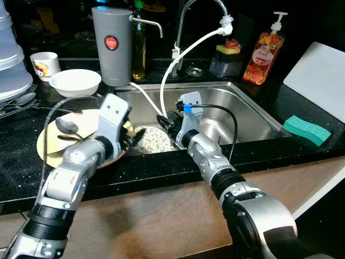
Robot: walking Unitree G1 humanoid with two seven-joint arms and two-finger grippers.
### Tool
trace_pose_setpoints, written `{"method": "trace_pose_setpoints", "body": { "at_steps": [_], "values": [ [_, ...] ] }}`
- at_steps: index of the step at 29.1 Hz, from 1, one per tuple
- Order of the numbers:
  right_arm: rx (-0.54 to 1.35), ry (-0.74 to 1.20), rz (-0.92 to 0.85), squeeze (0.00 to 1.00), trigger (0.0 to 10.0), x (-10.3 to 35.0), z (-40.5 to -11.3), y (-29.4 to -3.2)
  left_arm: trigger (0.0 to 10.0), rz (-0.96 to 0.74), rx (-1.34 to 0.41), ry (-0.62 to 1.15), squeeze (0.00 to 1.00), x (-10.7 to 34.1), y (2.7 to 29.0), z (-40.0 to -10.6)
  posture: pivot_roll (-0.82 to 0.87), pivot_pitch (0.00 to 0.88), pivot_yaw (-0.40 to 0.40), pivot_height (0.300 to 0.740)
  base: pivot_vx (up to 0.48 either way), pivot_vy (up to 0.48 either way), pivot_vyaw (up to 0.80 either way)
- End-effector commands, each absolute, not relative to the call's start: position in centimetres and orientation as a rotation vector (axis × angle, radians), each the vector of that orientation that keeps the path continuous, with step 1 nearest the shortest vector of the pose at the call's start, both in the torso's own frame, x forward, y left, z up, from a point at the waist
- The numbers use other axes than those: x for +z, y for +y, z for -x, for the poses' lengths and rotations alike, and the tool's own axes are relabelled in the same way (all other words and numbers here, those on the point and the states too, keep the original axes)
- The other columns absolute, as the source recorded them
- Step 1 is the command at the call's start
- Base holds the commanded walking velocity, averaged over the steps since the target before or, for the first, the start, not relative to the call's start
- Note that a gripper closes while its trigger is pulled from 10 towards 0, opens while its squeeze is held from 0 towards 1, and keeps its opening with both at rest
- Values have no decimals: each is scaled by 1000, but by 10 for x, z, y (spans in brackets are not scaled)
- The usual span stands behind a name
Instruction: Kitchen organization
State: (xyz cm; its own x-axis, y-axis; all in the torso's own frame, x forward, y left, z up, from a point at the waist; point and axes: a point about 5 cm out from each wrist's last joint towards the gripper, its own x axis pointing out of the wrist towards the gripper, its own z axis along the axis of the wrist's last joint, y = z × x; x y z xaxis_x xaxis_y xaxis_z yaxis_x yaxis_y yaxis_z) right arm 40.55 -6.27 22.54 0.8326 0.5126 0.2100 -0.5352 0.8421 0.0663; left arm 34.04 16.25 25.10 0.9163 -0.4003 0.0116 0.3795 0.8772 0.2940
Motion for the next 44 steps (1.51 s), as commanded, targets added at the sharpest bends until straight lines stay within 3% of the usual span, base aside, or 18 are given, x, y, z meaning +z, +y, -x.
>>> {"method": "trace_pose_setpoints", "body": {
  "at_steps": [1, 7, 12, 21, 25, 28, 31, 34, 38, 44],
  "values": [
    [560, -242, -160, 0, 10000, 239, -407, -67, 10000, -284, -267, -8, 0, 251, 181, -345, 68, 35, -81, 740, 0, 0, 0],
    [628, -268, -164, 0, 10000, 245, -405, -63, 10000, -269, -93, 143, 0, 246, 206, -345, 59, 32, -81, 740, 0, 0, 0],
    [715, -287, -142, 0, 10000, 252, -403, -61, 10000, -36, -91, 163, 0, 250, 204, -341, 54, 43, -87, 740, 0, 0, 0],
    [771, -277, -142, 0, 10000, 257, -403, -61, 10000, 8, -49, 206, 0, 252, 210, -337, 58, 48, -96, 740, 0, 0, 0],
    [798, -265, -155, 0, 10000, 258, -403, -61, 10000, -139, -158, 246, 0, 253, 204, -328, 58, 47, -95, 740, 0, 0, 0],
    [814, -259, -158, 0, 10000, 258, -403, -62, 10000, -292, -114, 294, 0, 254, 214, -321, 61, 49, -97, 740, 0, 0, 0],
    [819, -256, -159, 0, 10000, 258, -402, -62, 10000, -302, -110, 285, 0, 259, 216, -321, 62, 50, -97, 740, 0, 0, 0],
    [824, -253, -160, 0, 10000, 258, -402, -62, 10000, -322, -153, 294, 0, 266, 214, -317, 63, 48, -97, 740, 0, 0, 0],
    [829, -252, -165, 0, 10000, 259, -403, -62, 10000, -352, -409, 283, 0, 272, 200, -305, 65, 47, -97, 740, 0, 0, 0],
    [832, -253, -170, 0, 10000, 260, -403, -62, 10000, -275, -548, 71, 0, 295, 187, -305, 67, 46, -96, 740, 0, 0, 0]
  ]
}}
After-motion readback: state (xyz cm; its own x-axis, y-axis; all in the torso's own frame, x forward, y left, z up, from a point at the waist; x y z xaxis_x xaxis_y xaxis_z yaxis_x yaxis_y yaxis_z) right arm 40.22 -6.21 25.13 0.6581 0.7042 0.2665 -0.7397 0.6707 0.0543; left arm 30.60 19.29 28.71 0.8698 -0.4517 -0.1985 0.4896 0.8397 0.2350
